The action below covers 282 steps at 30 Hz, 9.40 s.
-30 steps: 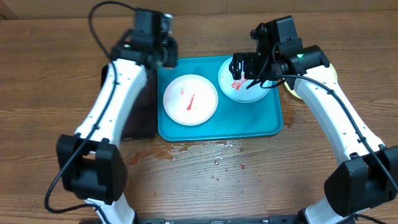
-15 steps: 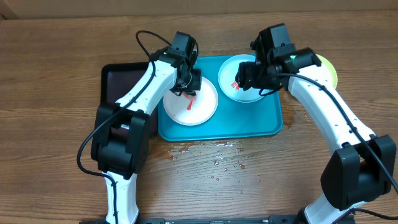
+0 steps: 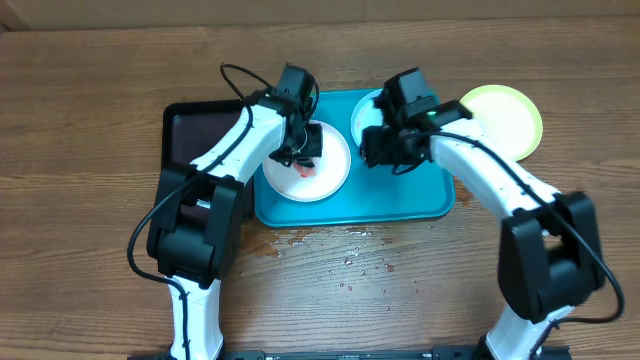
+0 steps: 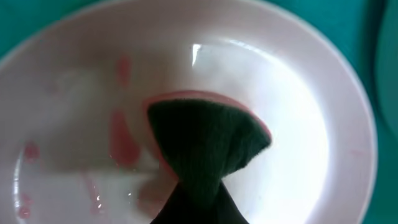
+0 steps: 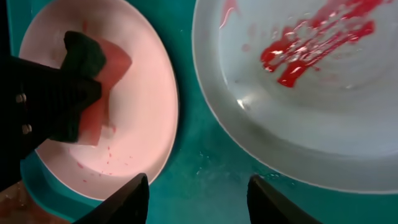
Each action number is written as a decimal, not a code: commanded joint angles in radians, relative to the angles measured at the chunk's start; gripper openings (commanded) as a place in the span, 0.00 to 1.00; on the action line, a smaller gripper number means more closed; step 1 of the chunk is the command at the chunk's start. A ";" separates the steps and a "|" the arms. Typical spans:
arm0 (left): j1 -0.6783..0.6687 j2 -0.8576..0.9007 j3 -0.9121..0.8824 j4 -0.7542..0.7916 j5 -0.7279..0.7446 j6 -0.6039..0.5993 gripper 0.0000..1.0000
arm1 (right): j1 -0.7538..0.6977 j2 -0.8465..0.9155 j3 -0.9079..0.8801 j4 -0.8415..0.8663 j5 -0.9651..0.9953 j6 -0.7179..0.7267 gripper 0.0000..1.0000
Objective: Clean dirty plates on tray and stack at the side
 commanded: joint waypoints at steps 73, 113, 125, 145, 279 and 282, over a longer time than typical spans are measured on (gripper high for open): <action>-0.007 -0.012 -0.124 0.148 -0.042 -0.146 0.04 | 0.058 0.199 0.097 0.220 0.028 0.113 0.04; -0.083 -0.011 -0.125 0.107 -0.285 -0.216 0.04 | 0.059 0.191 0.122 0.115 0.079 0.255 0.32; -0.082 -0.011 -0.125 0.107 -0.285 -0.216 0.04 | 0.019 0.188 0.224 -0.035 0.097 0.210 0.32; -0.065 -0.012 -0.125 0.110 -0.277 -0.216 0.04 | 0.048 0.208 0.163 -0.048 0.063 0.180 0.49; -0.026 -0.012 -0.125 0.103 -0.216 -0.189 0.04 | 0.023 0.248 0.243 -0.211 -0.093 -0.061 0.34; -0.026 -0.012 -0.125 0.102 -0.216 -0.189 0.04 | 0.018 0.248 0.245 -0.198 -0.118 -0.050 0.50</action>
